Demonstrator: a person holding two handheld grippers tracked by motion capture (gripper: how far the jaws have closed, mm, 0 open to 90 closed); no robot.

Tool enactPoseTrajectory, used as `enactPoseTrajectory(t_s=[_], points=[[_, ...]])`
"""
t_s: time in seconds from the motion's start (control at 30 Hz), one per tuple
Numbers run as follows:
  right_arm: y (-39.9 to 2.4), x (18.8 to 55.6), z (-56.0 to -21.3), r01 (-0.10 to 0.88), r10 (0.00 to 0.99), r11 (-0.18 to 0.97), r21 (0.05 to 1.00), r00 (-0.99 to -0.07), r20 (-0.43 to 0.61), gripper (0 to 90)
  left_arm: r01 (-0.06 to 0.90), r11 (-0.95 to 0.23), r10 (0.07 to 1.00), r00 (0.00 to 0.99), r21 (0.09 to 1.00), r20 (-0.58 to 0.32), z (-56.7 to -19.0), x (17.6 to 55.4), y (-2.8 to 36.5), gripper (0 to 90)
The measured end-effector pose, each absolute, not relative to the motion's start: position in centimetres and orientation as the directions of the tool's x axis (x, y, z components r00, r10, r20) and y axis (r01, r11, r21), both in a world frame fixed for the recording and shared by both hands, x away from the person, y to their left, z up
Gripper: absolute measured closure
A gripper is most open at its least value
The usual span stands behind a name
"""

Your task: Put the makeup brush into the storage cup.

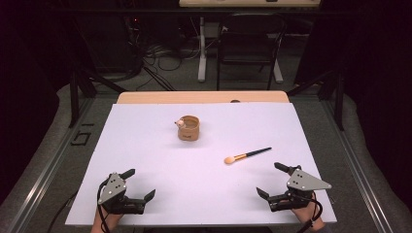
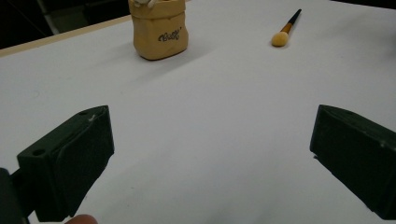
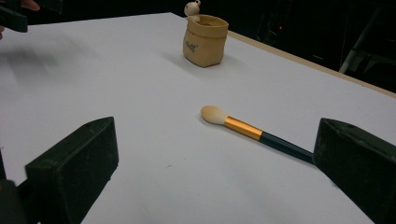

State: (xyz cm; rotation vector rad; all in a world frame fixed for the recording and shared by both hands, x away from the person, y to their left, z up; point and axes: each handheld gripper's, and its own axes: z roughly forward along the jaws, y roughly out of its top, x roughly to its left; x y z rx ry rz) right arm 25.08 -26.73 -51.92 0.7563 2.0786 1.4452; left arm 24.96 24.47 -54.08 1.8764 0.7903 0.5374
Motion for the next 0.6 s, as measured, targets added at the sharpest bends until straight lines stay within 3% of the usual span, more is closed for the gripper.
enactPoseTrajectory(t_s=[0.6], points=[[-26.2,28.3,-52.2,0.213,0.672,0.320,0.923,-0.738,-0.063,0.0,0.284,-0.300,0.719,0.694,0.911,0.021,-54.1,24.9,24.5,0.0]])
